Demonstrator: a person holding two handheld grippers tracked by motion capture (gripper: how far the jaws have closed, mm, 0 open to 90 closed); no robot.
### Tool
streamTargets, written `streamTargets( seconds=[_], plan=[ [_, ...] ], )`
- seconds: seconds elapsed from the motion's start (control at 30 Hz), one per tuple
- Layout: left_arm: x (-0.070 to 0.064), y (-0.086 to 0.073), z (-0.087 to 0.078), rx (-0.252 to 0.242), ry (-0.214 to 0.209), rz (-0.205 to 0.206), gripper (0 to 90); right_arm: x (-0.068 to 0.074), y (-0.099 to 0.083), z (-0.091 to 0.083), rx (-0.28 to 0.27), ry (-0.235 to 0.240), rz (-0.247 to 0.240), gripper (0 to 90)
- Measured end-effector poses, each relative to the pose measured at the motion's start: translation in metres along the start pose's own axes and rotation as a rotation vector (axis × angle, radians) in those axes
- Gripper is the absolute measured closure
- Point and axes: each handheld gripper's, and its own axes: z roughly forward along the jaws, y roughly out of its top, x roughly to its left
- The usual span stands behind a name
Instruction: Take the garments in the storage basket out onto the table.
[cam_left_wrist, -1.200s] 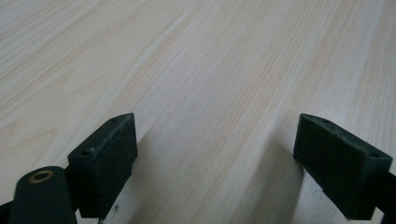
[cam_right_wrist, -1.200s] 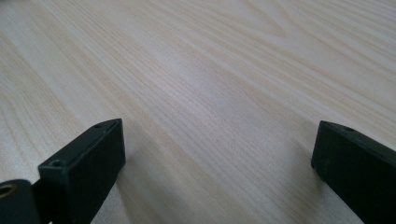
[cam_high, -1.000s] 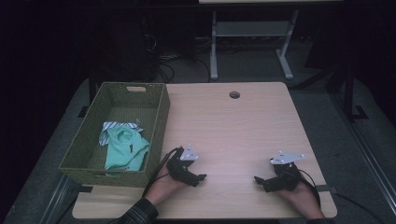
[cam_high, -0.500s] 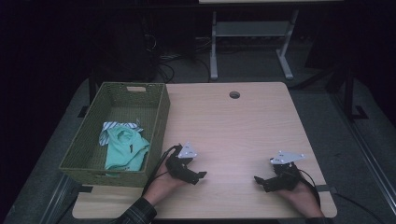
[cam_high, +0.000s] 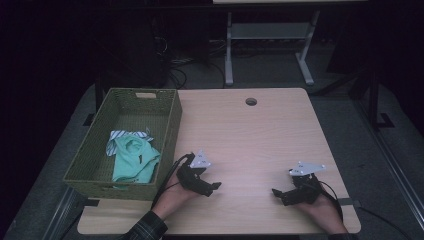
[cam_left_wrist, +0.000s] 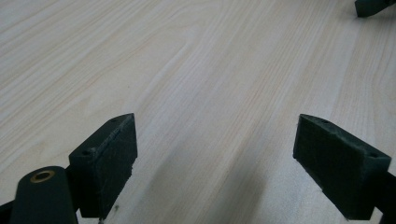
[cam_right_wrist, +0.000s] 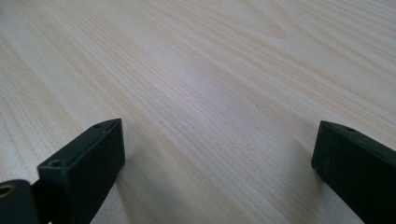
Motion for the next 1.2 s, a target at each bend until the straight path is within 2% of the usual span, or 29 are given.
streamTargets(
  seconds=[0.53, 1.1, 1.2],
  plan=[
    [0.003, 0.007, -0.008, -0.019, 0.002, -0.007, 13.3, 0.000, 0.001, 0.001, -0.004, 0.002, -0.008, 2.4],
    [0.004, 0.015, -0.014, 0.000, -0.014, -0.005, 13.3, 0.000, 0.001, 0.001, -0.004, 0.002, -0.007, 2.4],
    [0.004, 0.016, -0.016, -0.009, -0.017, -0.014, 13.3, 0.000, 0.001, 0.001, -0.004, 0.002, -0.008, 2.4]
  ],
)
